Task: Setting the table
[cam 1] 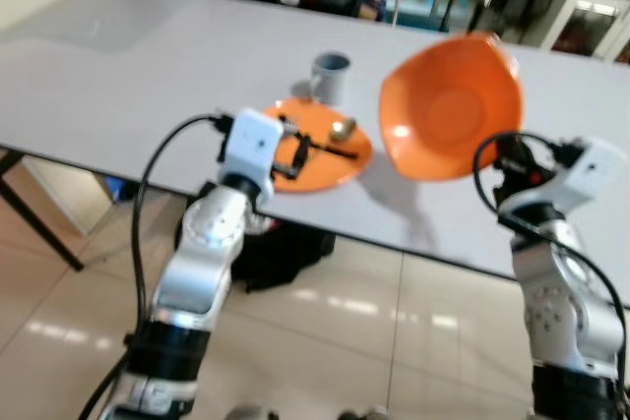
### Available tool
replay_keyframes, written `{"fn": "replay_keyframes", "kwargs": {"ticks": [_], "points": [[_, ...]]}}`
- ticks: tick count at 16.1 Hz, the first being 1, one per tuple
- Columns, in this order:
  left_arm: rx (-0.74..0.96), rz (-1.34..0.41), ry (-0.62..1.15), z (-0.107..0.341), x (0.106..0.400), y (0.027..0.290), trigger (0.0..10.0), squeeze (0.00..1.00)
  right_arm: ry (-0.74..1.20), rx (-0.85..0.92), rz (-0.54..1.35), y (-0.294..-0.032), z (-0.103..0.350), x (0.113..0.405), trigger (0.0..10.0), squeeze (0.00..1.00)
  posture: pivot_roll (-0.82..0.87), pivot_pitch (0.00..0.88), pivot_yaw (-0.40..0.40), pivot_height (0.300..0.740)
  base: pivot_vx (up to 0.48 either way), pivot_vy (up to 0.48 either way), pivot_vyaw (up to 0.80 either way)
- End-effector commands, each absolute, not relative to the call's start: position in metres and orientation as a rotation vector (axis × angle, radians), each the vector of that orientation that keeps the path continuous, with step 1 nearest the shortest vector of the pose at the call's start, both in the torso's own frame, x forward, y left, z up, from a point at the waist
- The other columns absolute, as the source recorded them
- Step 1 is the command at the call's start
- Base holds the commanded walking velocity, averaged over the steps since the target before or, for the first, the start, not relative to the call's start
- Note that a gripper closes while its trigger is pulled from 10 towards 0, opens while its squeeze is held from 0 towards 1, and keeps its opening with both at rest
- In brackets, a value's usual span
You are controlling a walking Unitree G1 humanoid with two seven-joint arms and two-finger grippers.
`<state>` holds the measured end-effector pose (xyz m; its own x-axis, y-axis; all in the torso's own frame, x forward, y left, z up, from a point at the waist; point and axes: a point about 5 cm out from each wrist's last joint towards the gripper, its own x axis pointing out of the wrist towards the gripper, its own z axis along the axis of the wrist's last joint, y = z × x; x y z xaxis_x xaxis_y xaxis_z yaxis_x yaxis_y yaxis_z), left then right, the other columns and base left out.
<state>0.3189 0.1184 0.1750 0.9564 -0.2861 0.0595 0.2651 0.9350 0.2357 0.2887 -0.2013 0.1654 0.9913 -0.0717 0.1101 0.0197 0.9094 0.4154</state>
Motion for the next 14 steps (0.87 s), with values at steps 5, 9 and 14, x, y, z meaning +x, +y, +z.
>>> {"fn": "replay_keyframes", "kwargs": {"ticks": [5, 9, 14], "points": [[0.232, -0.278, -0.105, 0.180, 0.320, 0.122, 10.0, 0.00, -0.126, 0.430, -0.026, -0.195, 0.170, 0.292, 10.0, 0.00, 0.02, 0.049, -0.020, 0.740, 0.449, 0.000, 0.00], [0.232, -0.289, -0.103, 0.179, 0.318, 0.121, 10.0, 0.00, -0.119, 0.428, -0.023, -0.192, 0.168, 0.292, 10.0, 0.00, 0.02, 0.044, -0.019, 0.740, 0.420, 0.000, 0.00], [0.238, -0.297, -0.105, 0.179, 0.317, 0.122, 10.0, 0.00, -0.107, 0.436, -0.009, -0.188, 0.166, 0.292, 10.0, 0.00, 0.03, 0.034, -0.022, 0.740, 0.367, 0.000, 0.00]]}}
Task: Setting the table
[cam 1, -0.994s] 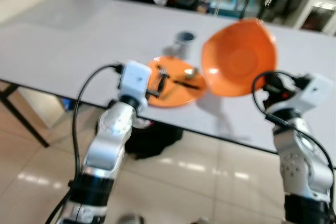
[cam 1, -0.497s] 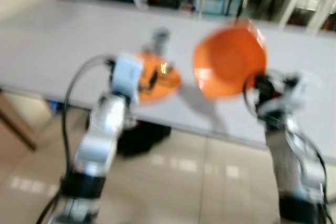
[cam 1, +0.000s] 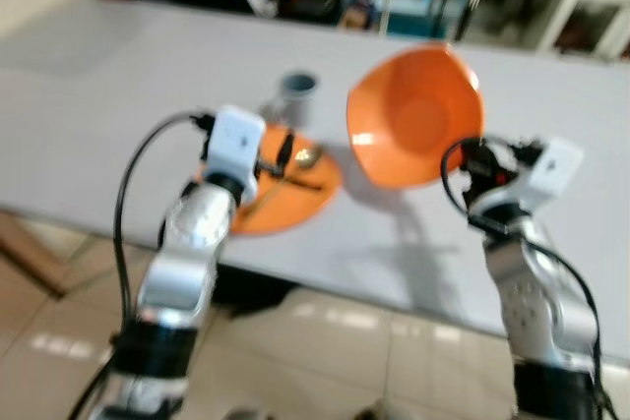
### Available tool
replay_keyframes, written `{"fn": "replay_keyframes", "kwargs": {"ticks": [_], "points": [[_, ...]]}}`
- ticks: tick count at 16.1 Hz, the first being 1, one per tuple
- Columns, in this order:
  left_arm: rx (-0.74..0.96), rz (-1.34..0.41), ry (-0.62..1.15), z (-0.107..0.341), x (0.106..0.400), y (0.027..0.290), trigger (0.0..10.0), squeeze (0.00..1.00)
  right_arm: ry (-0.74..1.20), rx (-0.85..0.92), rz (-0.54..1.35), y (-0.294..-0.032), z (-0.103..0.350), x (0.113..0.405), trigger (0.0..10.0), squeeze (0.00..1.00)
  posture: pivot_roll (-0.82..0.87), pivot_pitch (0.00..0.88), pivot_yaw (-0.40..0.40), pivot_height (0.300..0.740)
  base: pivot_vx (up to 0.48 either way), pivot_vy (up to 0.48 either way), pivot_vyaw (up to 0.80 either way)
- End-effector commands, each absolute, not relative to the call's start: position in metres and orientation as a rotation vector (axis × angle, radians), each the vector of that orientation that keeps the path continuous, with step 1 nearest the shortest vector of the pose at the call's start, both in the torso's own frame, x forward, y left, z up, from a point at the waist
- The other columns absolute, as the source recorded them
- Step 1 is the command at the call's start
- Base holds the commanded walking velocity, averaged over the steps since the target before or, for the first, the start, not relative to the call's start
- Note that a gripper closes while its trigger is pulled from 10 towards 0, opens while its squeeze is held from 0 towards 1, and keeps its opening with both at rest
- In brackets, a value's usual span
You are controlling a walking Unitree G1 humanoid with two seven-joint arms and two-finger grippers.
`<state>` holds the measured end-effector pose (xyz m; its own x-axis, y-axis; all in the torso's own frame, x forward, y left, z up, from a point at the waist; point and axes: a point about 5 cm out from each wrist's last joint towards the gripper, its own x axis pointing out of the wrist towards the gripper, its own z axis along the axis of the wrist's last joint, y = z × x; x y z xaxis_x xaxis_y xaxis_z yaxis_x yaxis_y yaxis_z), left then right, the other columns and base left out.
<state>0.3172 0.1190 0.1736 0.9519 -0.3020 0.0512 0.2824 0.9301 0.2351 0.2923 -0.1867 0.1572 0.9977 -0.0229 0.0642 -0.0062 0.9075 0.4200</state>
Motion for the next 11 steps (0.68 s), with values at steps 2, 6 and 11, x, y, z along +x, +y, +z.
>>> {"fn": "replay_keyframes", "kwargs": {"ticks": [2, 6, 11], "points": [[0.234, -0.317, -0.121, 0.181, 0.314, 0.122, 10.0, 0.00, -0.104, 0.452, -0.009, -0.188, 0.166, 0.293, 10.0, 0.00, 0.03, 0.032, -0.024, 0.740, 0.161, 0.000, 0.00], [0.277, -0.421, -0.154, 0.188, 0.306, 0.115, 10.0, 0.00, -0.077, 0.557, -0.040, -0.191, 0.166, 0.305, 10.0, 0.00, 0.03, 0.028, -0.026, 0.740, 0.000, 0.000, 0.00], [0.341, -0.469, -0.131, 0.192, 0.300, 0.125, 10.0, 0.00, 0.187, 0.834, -0.070, -0.185, 0.144, 0.352, 10.0, 0.00, 0.06, 0.063, -0.033, 0.740, 0.000, 0.000, 0.00]]}}
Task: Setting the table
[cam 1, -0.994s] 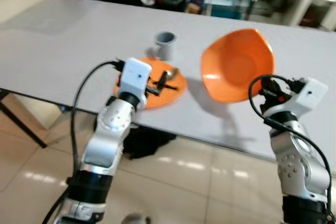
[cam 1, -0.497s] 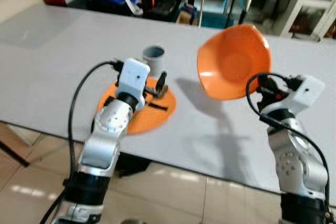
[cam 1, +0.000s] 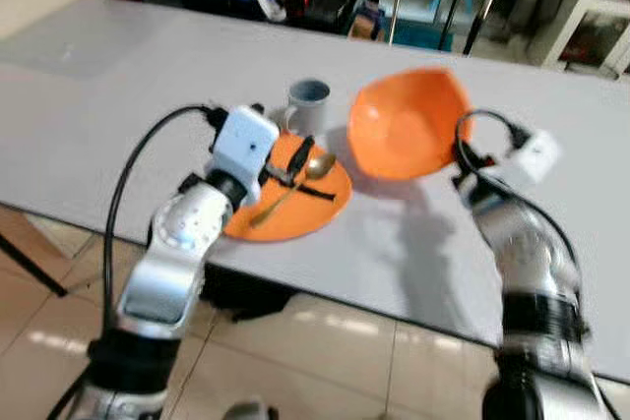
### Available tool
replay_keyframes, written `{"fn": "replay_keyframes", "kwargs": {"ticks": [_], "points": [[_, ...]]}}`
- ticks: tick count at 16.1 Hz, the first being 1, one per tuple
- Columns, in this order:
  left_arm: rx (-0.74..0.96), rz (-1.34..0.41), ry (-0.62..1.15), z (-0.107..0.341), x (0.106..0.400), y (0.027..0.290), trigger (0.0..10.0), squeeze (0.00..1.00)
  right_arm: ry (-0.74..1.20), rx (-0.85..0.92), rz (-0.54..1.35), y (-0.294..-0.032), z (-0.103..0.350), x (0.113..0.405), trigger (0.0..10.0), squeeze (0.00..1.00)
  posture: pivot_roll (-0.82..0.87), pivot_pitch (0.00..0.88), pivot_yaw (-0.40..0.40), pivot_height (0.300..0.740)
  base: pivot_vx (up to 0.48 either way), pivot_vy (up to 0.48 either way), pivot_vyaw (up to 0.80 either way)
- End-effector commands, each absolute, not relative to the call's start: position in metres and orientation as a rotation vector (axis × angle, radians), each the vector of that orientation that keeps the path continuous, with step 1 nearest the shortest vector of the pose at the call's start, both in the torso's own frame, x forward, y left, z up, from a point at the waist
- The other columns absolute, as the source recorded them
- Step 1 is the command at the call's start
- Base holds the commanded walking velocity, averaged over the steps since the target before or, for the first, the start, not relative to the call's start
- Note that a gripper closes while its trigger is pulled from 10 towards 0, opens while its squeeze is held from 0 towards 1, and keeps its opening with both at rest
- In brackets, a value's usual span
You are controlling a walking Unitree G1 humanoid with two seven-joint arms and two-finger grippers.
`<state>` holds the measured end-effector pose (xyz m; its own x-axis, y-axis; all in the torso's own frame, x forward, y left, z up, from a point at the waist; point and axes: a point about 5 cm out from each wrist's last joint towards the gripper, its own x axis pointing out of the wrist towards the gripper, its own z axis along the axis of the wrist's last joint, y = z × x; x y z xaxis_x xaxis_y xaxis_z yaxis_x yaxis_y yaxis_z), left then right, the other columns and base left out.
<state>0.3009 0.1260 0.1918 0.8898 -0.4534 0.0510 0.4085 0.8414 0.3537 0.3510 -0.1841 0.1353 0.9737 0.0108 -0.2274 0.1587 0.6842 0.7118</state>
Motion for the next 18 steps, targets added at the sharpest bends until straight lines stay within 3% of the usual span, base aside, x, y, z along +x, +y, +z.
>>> {"fn": "replay_keyframes", "kwargs": {"ticks": [1, 4, 9, 13, 14, 15, 18], "points": [[0.346, -0.472, -0.124, 0.193, 0.298, 0.129, 10.0, 0.00, 0.200, 0.901, -0.066, -0.184, 0.143, 0.362, 10.0, 0.00, 0.07, 0.071, -0.033, 0.740, 0.000, 0.000, 0.00], [0.358, -0.513, -0.090, 0.193, 0.291, 0.135, 10.0, 0.00, 0.258, 1.041, -0.062, -0.175, 0.144, 0.383, 10.0, 0.00, 0.09, 0.091, -0.036, 0.740, 0.000, 0.000, 0.00], [0.345, -0.585, -0.036, 0.188, 0.281, 0.130, 10.0, 0.00, 0.308, 0.965, -0.137, -0.170, 0.152, 0.399, 10.0, 0.00, 0.10, 0.107, -0.041, 0.740, 0.000, 0.000, 0.00], [0.334, -0.608, -0.022, 0.188, 0.279, 0.127, 10.0, 0.00, 0.336, 1.016, -0.171, -0.175, 0.148, 0.399, 10.0, 0.00, 0.10, 0.107, -0.034, 0.740, 0.000, 0.000, 0.00], [0.331, -0.611, -0.020, 0.188, 0.279, 0.126, 10.0, 0.00, 0.356, 1.024, -0.180, -0.176, 0.145, 0.398, 10.0, 0.73, 0.10, 0.105, -0.034, 0.740, 0.000, 0.000, 0.00], [0.330, -0.610, -0.020, 0.189, 0.280, 0.126, 10.0, 0.00, 0.377, 1.037, -0.184, -0.176, 0.143, 0.398, 10.0, 1.00, 0.10, 0.103, -0.034, 0.740, 0.000, 0.000, 0.00], [0.328, -0.610, -0.020, 0.190, 0.281, 0.125, 10.0, 0.00, 0.407, 1.072, -0.122, -0.169, 0.149, 0.400, 10.0, 1.00, 0.09, 0.099, -0.035, 0.740, 0.000, 0.000, 0.00]]}}
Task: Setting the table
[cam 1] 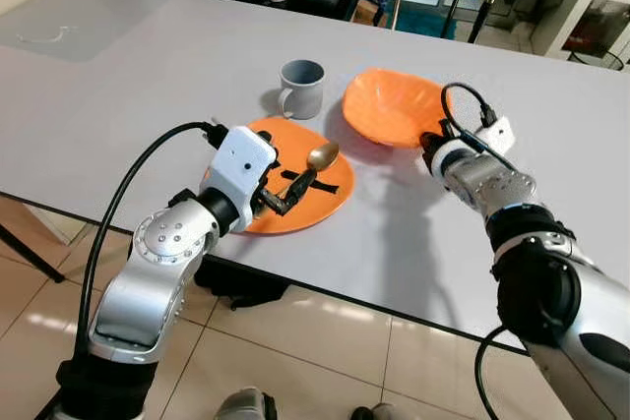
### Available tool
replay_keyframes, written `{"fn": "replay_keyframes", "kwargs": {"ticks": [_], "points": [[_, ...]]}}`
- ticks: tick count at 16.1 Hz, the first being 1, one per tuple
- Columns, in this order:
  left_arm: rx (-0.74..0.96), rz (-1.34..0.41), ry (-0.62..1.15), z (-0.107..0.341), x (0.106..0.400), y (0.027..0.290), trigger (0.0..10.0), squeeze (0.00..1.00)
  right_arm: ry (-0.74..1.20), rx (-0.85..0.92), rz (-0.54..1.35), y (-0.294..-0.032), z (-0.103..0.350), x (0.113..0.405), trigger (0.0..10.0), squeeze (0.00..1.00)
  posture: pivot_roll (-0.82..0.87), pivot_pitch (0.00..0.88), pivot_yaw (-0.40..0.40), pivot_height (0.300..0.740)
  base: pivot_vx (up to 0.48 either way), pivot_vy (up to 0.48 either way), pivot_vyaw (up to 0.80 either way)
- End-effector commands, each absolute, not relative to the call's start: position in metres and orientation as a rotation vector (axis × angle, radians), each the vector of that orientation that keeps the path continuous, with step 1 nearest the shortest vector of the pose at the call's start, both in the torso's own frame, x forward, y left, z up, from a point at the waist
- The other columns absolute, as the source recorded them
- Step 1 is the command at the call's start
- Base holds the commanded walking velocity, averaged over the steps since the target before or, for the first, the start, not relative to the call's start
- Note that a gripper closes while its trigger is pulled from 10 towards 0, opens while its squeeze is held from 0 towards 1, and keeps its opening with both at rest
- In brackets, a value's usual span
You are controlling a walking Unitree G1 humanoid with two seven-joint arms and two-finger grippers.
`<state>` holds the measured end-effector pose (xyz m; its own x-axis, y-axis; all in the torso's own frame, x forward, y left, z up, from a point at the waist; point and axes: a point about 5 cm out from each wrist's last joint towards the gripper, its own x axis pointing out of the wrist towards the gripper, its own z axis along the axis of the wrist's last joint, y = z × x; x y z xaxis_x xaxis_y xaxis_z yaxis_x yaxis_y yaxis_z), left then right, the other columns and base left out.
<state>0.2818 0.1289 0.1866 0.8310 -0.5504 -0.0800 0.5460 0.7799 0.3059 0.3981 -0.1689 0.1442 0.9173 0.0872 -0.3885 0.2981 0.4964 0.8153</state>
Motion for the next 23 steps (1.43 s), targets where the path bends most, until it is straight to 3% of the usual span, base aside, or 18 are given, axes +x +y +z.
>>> {"fn": "replay_keyframes", "kwargs": {"ticks": [1, 6, 7, 10, 14, 16, 18, 19, 20, 21, 23], "points": [[0.328, -0.610, -0.020, 0.190, 0.281, 0.125, 10.0, 0.00, 0.413, 1.071, -0.099, -0.166, 0.151, 0.401, 10.0, 1.00, 0.09, 0.096, -0.036, 0.740, 0.000, 0.000, 0.00], [0.329, -0.603, -0.025, 0.191, 0.282, 0.125, 10.0, 0.00, 0.410, 1.051, -0.033, -0.166, 0.168, 0.405, 10.0, 1.00, 0.09, 0.083, -0.044, 0.740, 0.000, 0.000, 0.00], [0.333, -0.595, -0.028, 0.191, 0.282, 0.125, 10.0, 0.00, 0.434, 1.025, -0.029, -0.168, 0.168, 0.403, 10.0, 0.00, 0.09, 0.082, -0.046, 0.740, 0.000, 0.000, 0.00], [0.310, -0.569, -0.036, 0.190, 0.280, 0.125, 10.0, 0.00, 0.477, 1.015, 0.011, -0.176, 0.161, 0.392, 10.0, 0.00, 0.08, 0.080, -0.041, 0.740, 0.000, 0.000, 0.00], [0.285, -0.525, -0.058, 0.190, 0.282, 0.124, 10.0, 0.00, 0.478, 0.973, 0.093, -0.177, 0.155, 0.344, 10.0, 0.00, 0.06, 0.078, -0.025, 0.740, 0.000, 0.000, 0.00], [0.268, -0.464, -0.082, 0.193, 0.285, 0.126, 10.0, 0.00, 0.351, 0.920, 0.123, -0.178, 0.171, 0.323, 10.0, 0.00, 0.05, 0.071, -0.020, 0.740, 0.000, 0.000, 0.00], [0.288, -0.430, -0.091, 0.195, 0.289, 0.128, 10.0, 0.00, -0.014, 0.589, 0.158, -0.180, 0.215, 0.320, 10.0, 0.00, 0.05, 0.066, -0.014, 0.740, 0.000, 0.000, 0.00], [0.288, -0.430, -0.089, 0.195, 0.289, 0.128, 10.0, 0.00, -0.046, 0.552, 0.162, -0.180, 0.219, 0.320, 10.0, 0.00, 0.05, 0.066, -0.014, 0.740, 0.000, 0.000, 0.00], [0.298, -0.443, -0.087, 0.196, 0.289, 0.128, 10.0, 0.00, -0.039, 0.473, 0.240, -0.170, 0.228, 0.327, 10.0, 0.38, 0.06, 0.055, -0.015, 0.740, 0.000, 0.000, 0.00], [0.324, -0.443, -0.077, 0.196, 0.289, 0.132, 10.0, 0.00, -0.001, 0.375, 0.288, -0.162, 0.228, 0.341, 10.0, 1.00, 0.07, 0.058, -0.021, 0.740, 0.000, 0.000, 0.00], [0.366, -0.423, -0.044, 0.195, 0.287, 0.147, 10.0, 0.00, 0.087, 0.170, 0.371, -0.151, 0.214, 0.371, 10.0, 1.00, 0.08, 0.071, -0.028, 0.740, 0.000, 0.000, 0.00]]}}
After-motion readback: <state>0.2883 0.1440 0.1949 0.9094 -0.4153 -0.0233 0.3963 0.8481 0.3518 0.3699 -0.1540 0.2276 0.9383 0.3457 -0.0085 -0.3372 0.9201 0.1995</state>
